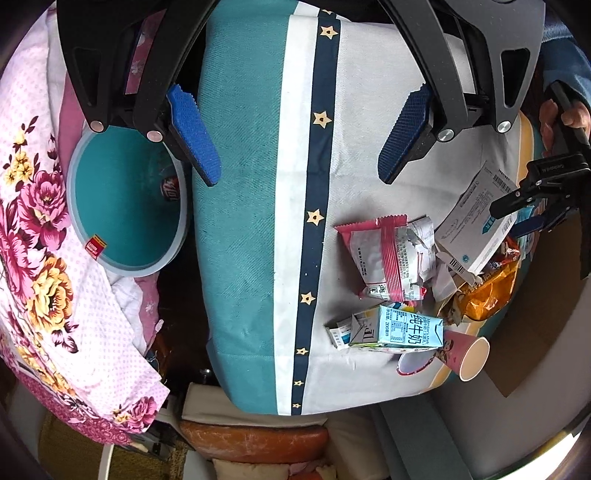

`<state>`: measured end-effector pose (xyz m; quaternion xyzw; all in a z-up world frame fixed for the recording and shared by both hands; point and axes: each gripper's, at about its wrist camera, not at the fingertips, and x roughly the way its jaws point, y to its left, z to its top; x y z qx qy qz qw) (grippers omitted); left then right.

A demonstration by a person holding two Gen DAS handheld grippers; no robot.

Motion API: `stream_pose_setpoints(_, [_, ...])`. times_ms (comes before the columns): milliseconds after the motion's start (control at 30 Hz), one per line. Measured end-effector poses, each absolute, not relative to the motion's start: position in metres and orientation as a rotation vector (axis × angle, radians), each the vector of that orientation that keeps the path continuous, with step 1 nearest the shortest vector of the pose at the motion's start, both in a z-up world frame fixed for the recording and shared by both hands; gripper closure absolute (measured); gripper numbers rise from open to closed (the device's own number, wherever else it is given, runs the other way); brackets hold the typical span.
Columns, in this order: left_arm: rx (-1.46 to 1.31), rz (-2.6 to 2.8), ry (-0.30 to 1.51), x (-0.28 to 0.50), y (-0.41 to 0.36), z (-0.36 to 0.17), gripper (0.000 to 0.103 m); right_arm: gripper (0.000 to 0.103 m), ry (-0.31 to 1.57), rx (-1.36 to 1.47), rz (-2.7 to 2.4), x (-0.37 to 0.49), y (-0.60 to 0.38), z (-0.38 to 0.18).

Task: Collect trash
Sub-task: 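Grasp the white medicine box with left tool while right tool grasps pink snack bag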

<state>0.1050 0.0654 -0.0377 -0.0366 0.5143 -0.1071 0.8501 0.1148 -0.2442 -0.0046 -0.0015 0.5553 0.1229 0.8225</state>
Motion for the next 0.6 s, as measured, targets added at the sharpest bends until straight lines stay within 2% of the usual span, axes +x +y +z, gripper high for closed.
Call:
stream_pose_setpoints(200, [-0.058,-0.27,1.082,0.106,0.058,-0.04,0.011,0.02,1.196,-0.022,0.274,0.121,-0.234,-0.007])
stream_pose_setpoints(267, [-0.034,-0.283,1.081,0.105,0.051,-0.04,0.025,0.02,1.202,-0.026,0.279,0.125,-0.231,-0.009])
stream_pose_setpoints(333, [-0.021,-0.311,1.083,0.102,0.044,-0.041,0.035,0.02,1.207,-0.028,0.286,0.13,-0.228,-0.012])
stream_pose_setpoints(367, [-0.02,-0.333,1.085,0.1,0.041,-0.041,0.05,0.02,1.211,-0.029,0.29,0.133,-0.226,-0.013])
stream_pose_setpoints(400, [-0.022,-0.359,1.091,0.099,0.038,-0.041,0.055,0.02,1.215,-0.031,0.294,0.136,-0.224,-0.014])
stream_pose_setpoints(433, [-0.023,-0.381,1.093,0.098,0.035,-0.042,0.058,0.02,1.218,-0.035,0.3,0.14,-0.221,-0.015])
stream_pose_setpoints(600, [-0.03,-0.414,1.12,0.103,0.027,-0.051,0.058,0.02,1.222,-0.059,0.337,0.161,-0.205,-0.02])
